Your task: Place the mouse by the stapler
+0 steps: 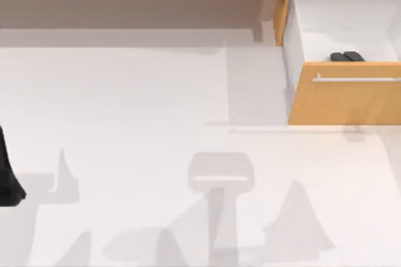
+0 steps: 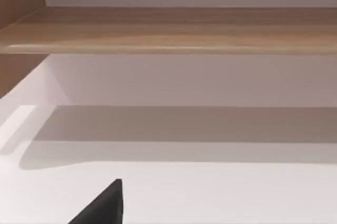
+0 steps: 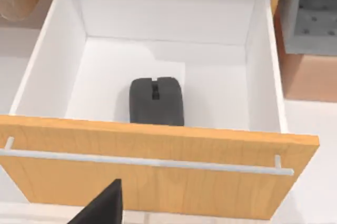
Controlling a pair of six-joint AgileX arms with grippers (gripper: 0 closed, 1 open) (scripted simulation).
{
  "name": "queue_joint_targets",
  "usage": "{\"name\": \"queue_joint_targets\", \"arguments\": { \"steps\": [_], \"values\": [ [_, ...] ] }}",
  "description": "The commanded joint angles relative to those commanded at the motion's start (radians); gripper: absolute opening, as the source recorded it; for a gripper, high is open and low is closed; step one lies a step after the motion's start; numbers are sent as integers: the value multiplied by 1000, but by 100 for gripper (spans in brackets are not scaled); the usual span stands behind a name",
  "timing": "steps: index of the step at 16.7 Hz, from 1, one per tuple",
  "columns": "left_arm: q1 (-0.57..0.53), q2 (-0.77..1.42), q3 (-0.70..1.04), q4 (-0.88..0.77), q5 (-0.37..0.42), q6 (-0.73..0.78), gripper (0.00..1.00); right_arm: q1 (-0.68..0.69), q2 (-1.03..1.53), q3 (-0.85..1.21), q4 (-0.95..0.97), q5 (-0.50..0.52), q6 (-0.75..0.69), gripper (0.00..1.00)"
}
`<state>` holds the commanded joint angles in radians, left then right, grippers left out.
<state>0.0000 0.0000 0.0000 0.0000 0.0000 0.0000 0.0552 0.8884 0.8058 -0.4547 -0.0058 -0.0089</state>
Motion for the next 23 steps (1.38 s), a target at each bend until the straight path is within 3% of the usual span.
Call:
{"name": "queue_joint_targets", "arguments": {
  "steps": [7, 12, 17, 23],
  "values": [
    [0, 0, 0, 0, 0, 0, 100, 51, 803, 692, -364, -1, -8, 100],
    [0, 0, 0, 0, 0, 0, 100, 74, 1263, 1079, -577, 1, -13, 100],
    [0, 0, 0, 0, 0, 0, 100, 74, 1506, 1290, -699, 5, -12, 100],
    [0, 0, 0, 0, 0, 0, 100, 72, 1533, 1317, -713, 5, -11, 100]
  ]
}}
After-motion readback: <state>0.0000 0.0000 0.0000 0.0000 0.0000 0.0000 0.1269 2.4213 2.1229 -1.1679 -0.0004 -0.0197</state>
